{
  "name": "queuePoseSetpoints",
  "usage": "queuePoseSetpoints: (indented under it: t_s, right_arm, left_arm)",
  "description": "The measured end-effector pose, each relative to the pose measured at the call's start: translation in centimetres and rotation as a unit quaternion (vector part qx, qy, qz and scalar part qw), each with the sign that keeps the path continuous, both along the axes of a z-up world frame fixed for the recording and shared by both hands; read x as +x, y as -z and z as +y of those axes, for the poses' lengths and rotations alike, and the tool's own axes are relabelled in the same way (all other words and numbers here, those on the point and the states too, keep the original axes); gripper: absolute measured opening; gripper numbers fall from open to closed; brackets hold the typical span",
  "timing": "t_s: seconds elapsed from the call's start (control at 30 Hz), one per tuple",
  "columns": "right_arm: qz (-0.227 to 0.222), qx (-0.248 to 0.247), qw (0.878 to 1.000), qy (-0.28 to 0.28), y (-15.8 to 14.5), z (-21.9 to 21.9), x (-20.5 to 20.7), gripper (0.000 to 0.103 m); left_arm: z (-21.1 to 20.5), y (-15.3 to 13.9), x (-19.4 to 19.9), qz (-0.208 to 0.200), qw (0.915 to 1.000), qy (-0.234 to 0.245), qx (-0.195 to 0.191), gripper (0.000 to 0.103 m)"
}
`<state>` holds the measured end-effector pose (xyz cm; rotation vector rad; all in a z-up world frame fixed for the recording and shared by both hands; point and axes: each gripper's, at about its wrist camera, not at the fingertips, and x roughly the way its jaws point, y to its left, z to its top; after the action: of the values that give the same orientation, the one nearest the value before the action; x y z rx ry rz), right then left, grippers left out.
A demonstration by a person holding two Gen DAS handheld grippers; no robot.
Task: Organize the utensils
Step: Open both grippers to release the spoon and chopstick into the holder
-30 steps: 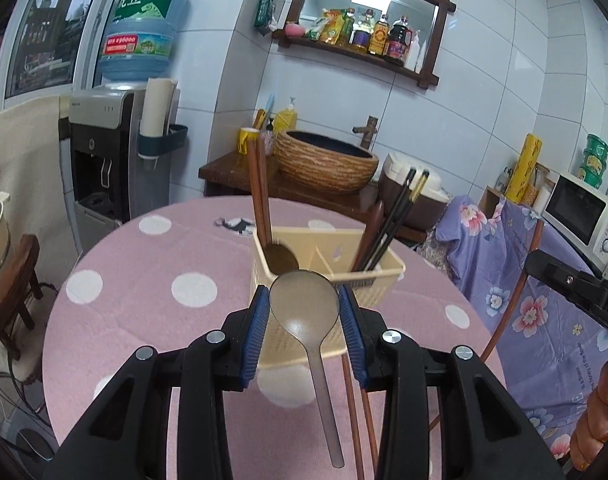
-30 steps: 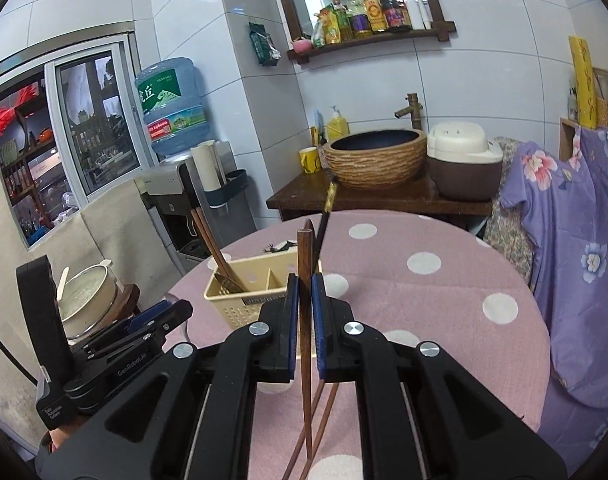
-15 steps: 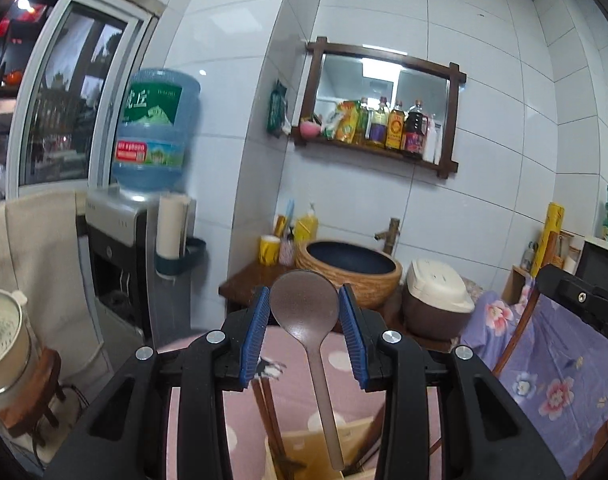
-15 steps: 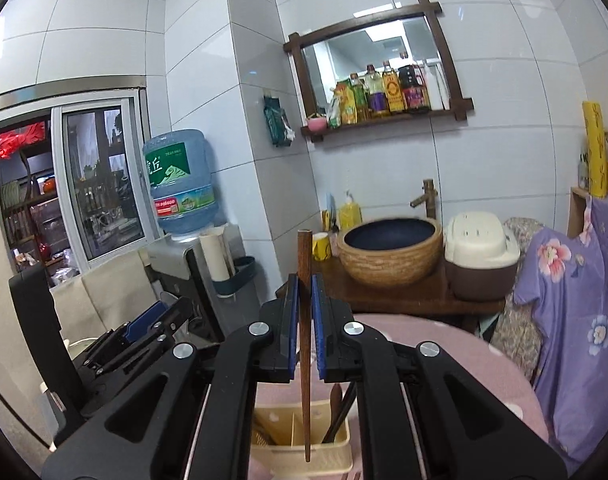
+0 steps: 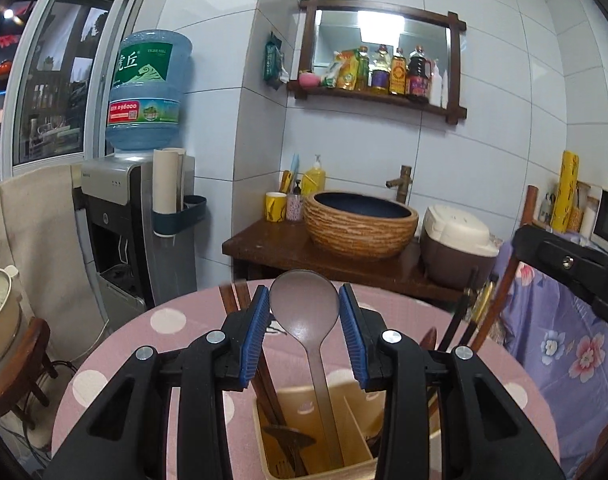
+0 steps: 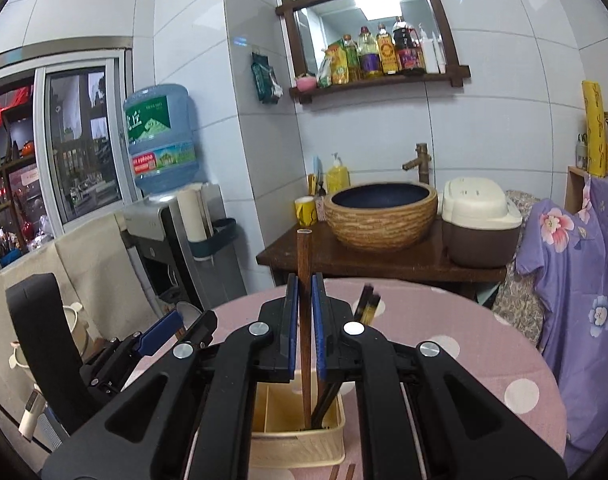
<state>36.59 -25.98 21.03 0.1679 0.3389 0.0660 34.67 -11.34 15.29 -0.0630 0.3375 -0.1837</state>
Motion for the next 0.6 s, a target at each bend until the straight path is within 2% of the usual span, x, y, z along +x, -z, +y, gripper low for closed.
queuePoseSetpoints:
  t_s: [0.2, 0.3, 0.43, 0.47, 0.5, 0.57, 0.6]
  right_arm:
    - [0.025, 0.008, 1.0, -0.001, 2.5, -0.3, 0.1, 0.008]
    - [0.015, 0.005, 1.0, 0.0, 2.8, -0.3, -0.4, 0.008]
    - [0.008, 0.009, 1.0, -0.011, 2.8, -0.4, -0.9, 0.008]
    - [0.008, 0.01, 1.0, -0.012, 2.8, -0.5, -1.0, 0.008]
    - [0.008, 0.009, 1.0, -0.011, 2.9, -0.5, -1.1, 0.009]
    - [0.005, 0.005, 1.0, -0.006, 3.1, -0.6, -1.4, 0.017]
    - [0.004, 0.004, 1.0, -0.005, 3.1, -0.6, -1.5, 0.026]
  left_arm:
    - [-0.7, 1.9, -0.4, 0.016, 0.9994, 0.012, 0.027, 0.036]
    - [-0.6, 2.7, -0.3, 0.021, 0.9989, 0.014, 0.04, 0.036]
    - [0.1, 3.4, -0.4, 0.034, 0.9988, 0.016, 0.031, 0.037]
    - [0.3, 3.4, -0.5, 0.036, 0.9989, 0.016, 0.027, 0.04]
    - [0.7, 3.3, -0.8, 0.035, 0.999, 0.017, 0.021, 0.048]
    - [1.2, 3.1, -1.4, 0.031, 0.9993, 0.017, 0.008, 0.06]
    - [1.6, 2.9, -2.0, 0.027, 0.9995, 0.018, -0.001, 0.063]
